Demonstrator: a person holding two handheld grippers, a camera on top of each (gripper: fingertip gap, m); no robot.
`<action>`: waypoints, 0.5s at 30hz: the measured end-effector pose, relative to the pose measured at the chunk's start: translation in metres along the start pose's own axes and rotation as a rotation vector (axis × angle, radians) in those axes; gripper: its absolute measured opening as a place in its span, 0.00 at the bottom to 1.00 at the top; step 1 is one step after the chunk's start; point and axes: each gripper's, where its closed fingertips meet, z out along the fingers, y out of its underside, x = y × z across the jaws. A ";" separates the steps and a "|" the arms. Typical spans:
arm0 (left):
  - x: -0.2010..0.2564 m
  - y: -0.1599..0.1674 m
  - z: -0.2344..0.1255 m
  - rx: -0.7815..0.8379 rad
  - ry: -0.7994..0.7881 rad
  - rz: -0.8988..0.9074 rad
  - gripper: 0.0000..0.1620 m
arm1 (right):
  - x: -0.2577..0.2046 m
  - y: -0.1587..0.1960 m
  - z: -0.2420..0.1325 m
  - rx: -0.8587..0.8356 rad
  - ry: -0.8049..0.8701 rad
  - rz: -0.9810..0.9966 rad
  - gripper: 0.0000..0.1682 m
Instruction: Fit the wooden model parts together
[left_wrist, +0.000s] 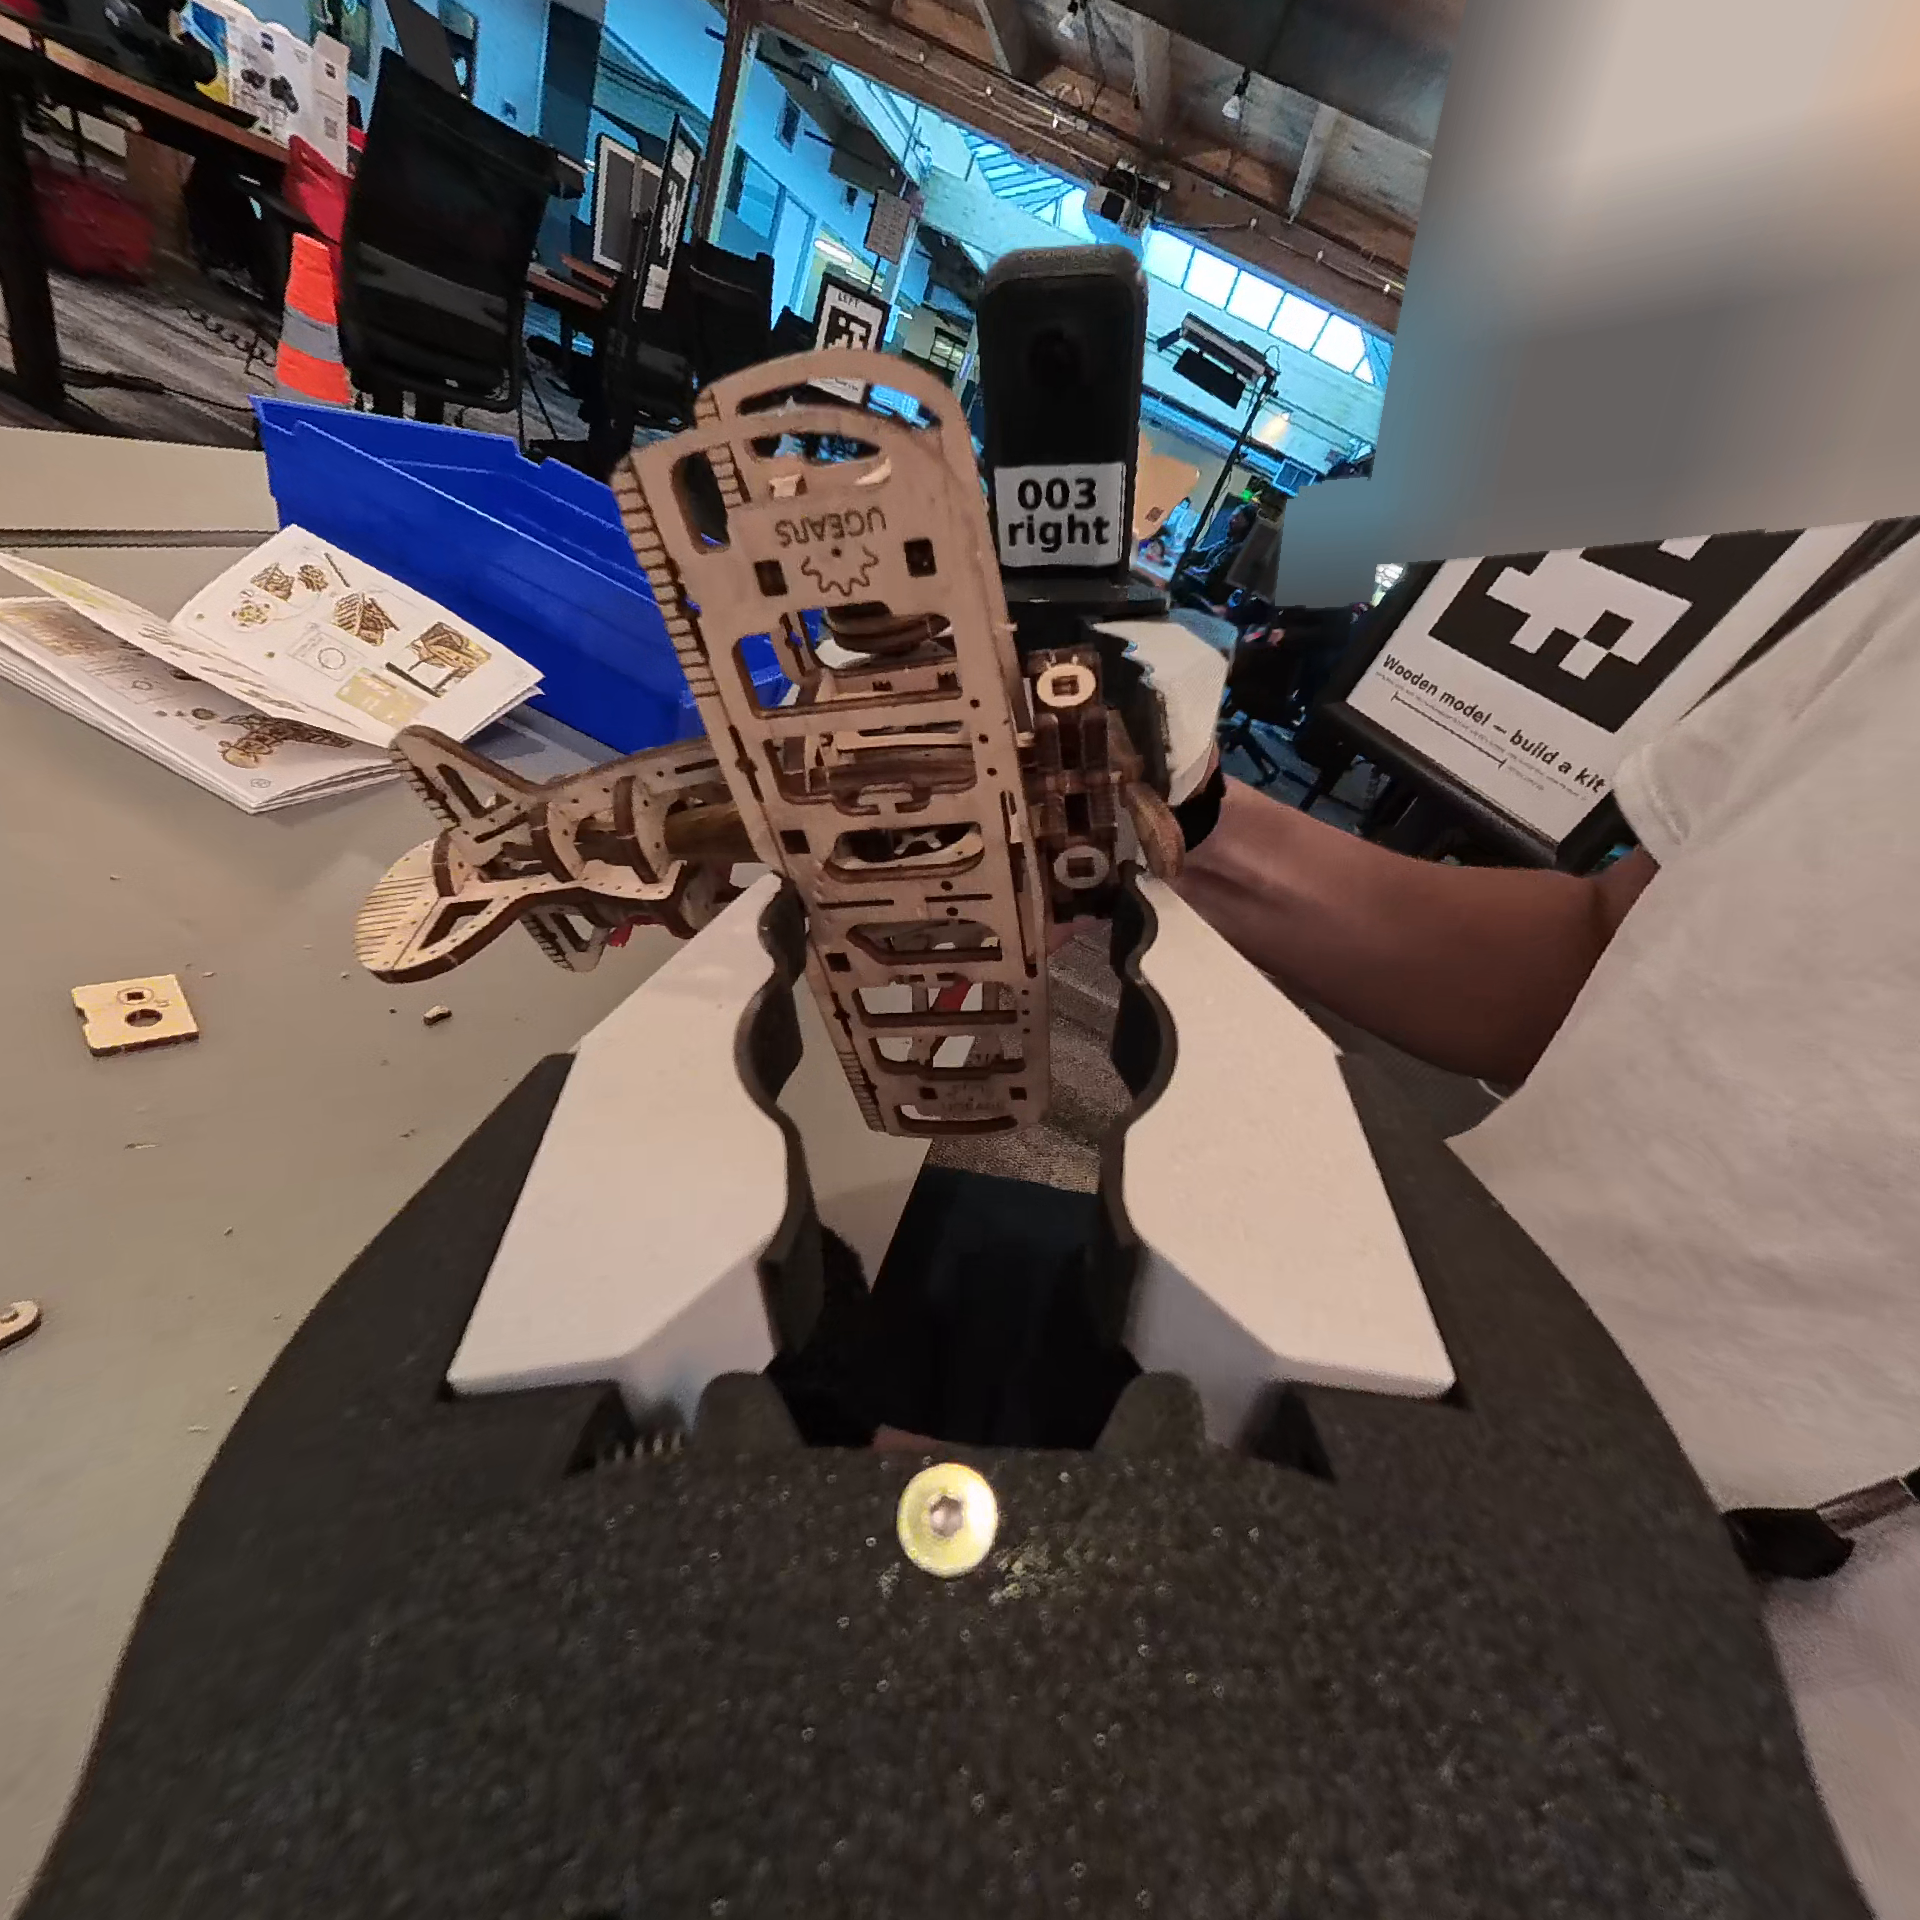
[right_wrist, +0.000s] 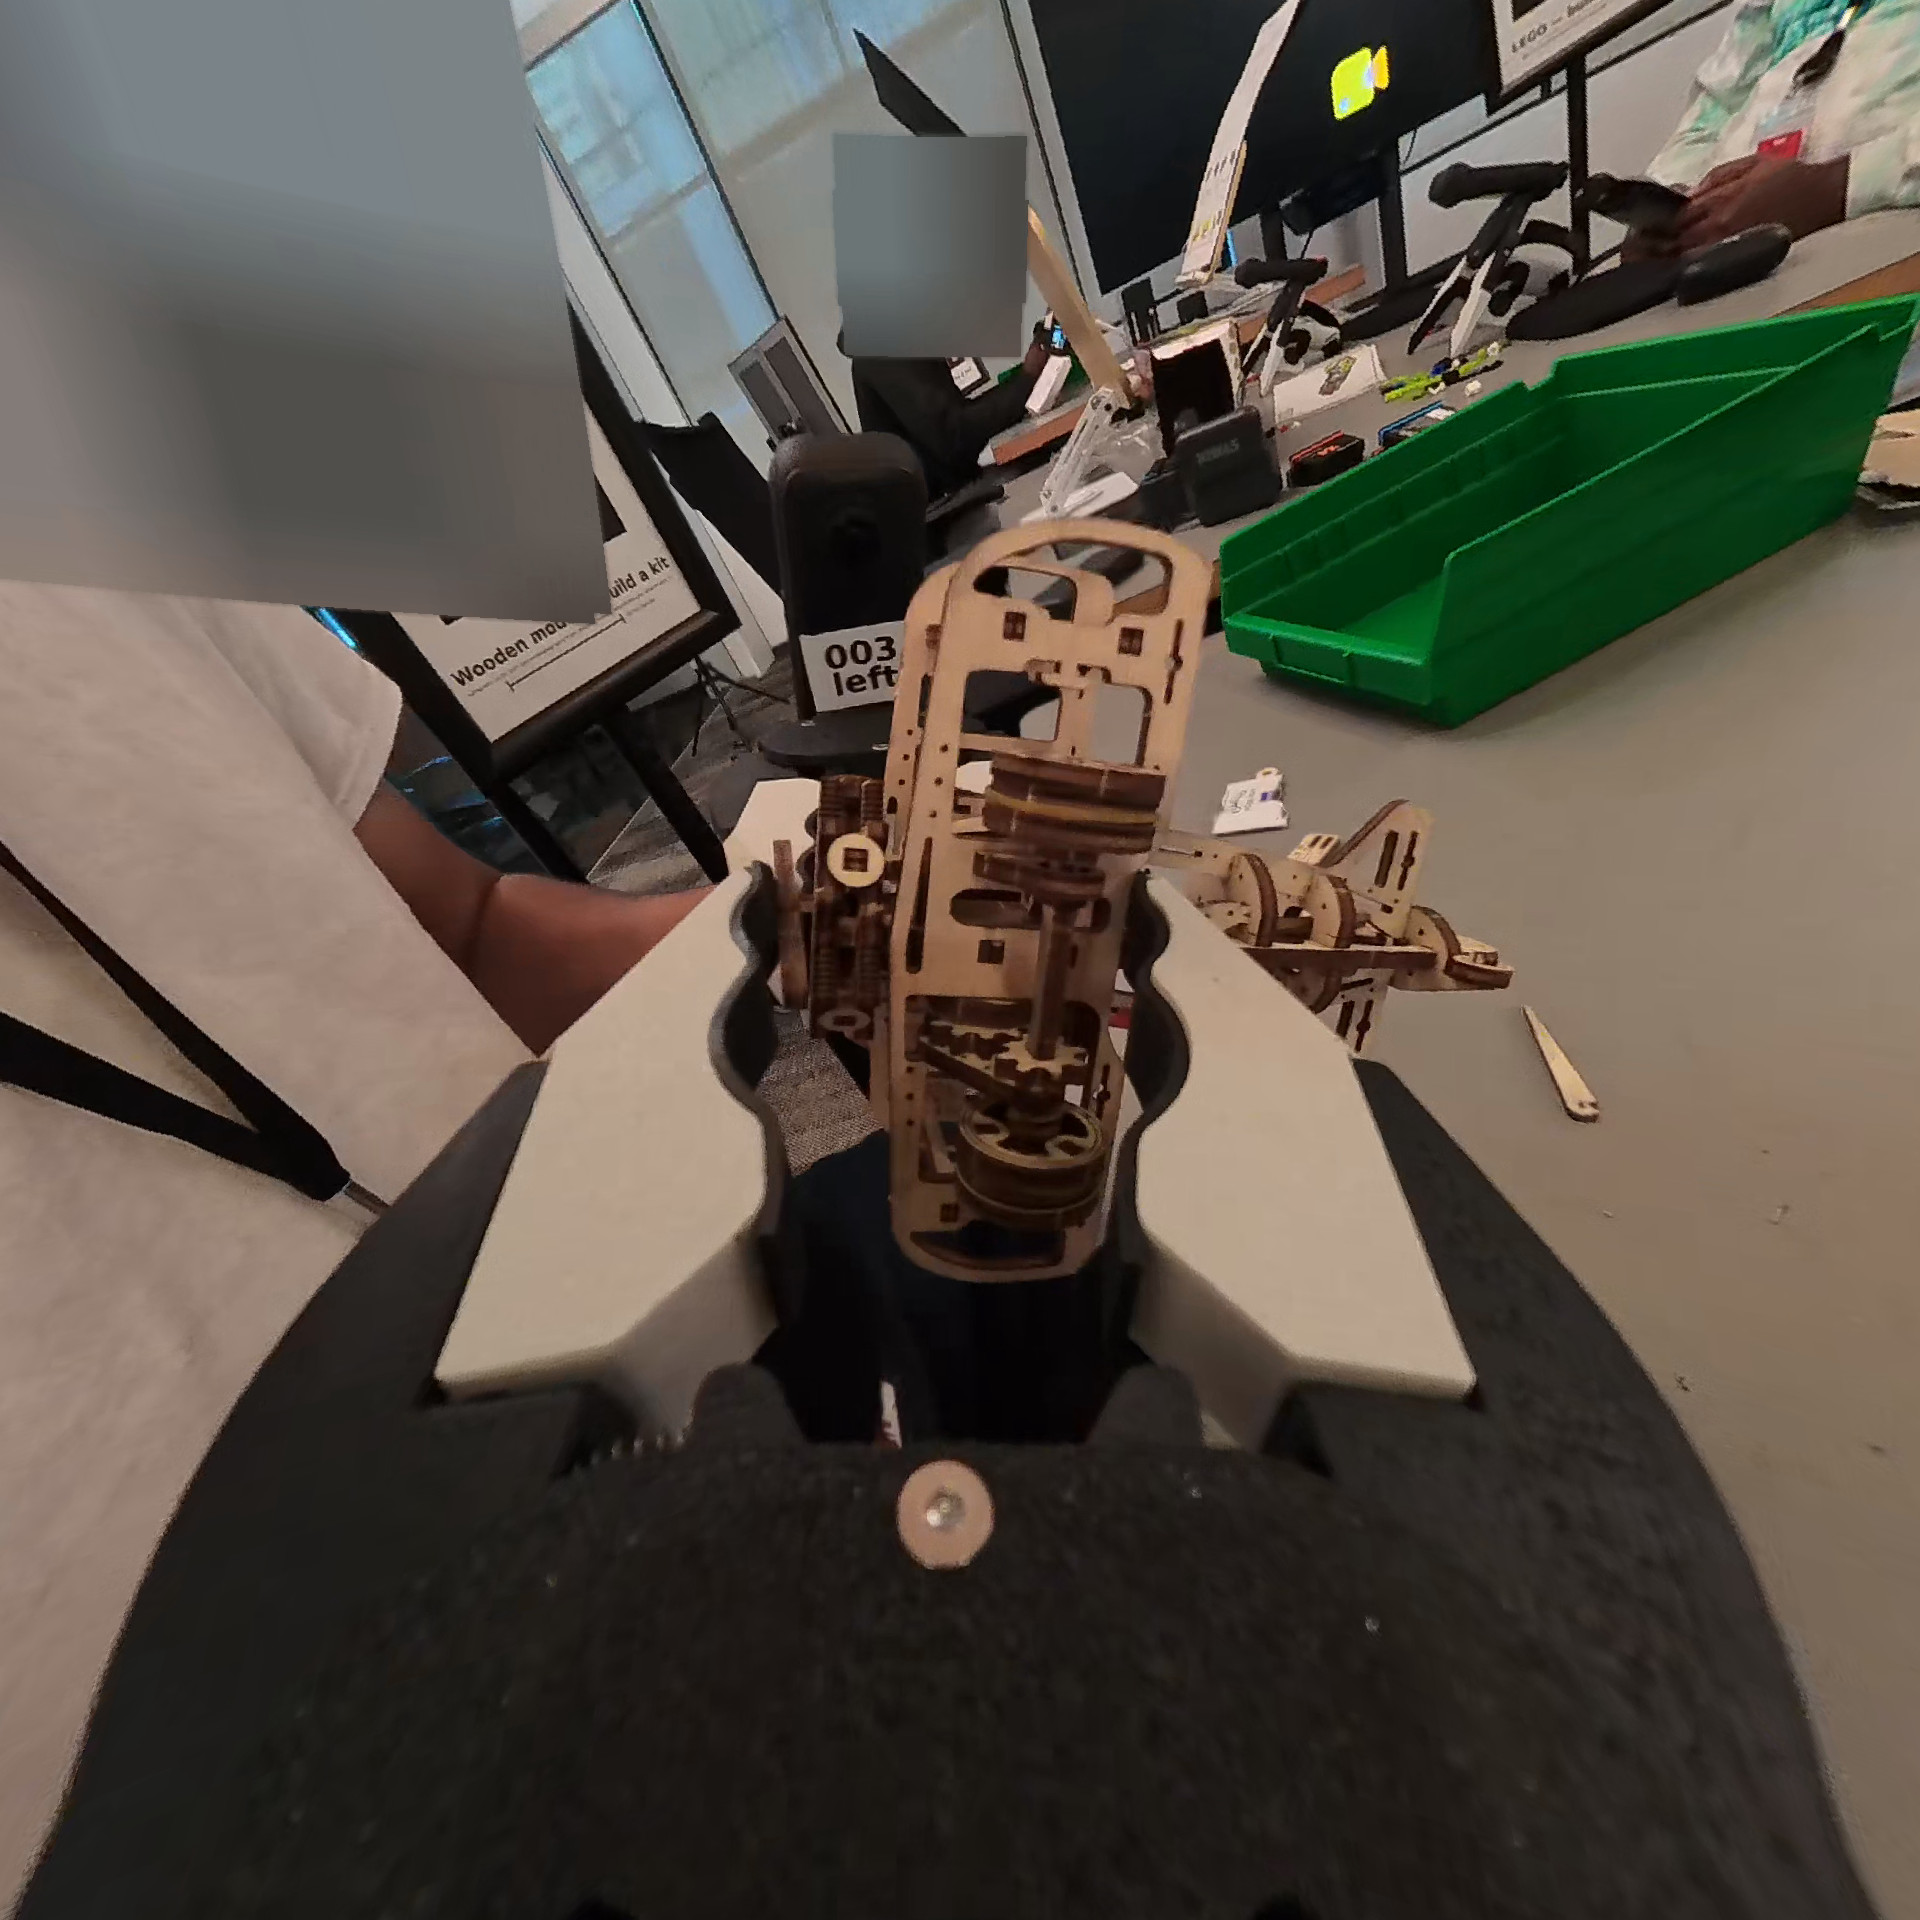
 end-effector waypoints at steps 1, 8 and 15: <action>0.001 0.000 0.000 0.000 -0.001 0.008 0.35 | -0.001 0.000 -0.001 0.005 -0.003 -0.008 0.39; 0.005 0.003 0.004 -0.025 -0.031 0.051 0.35 | -0.005 0.002 -0.005 0.030 0.004 -0.048 0.39; 0.006 0.006 0.006 -0.032 -0.043 0.061 0.35 | -0.006 0.006 -0.006 0.028 0.019 -0.086 0.40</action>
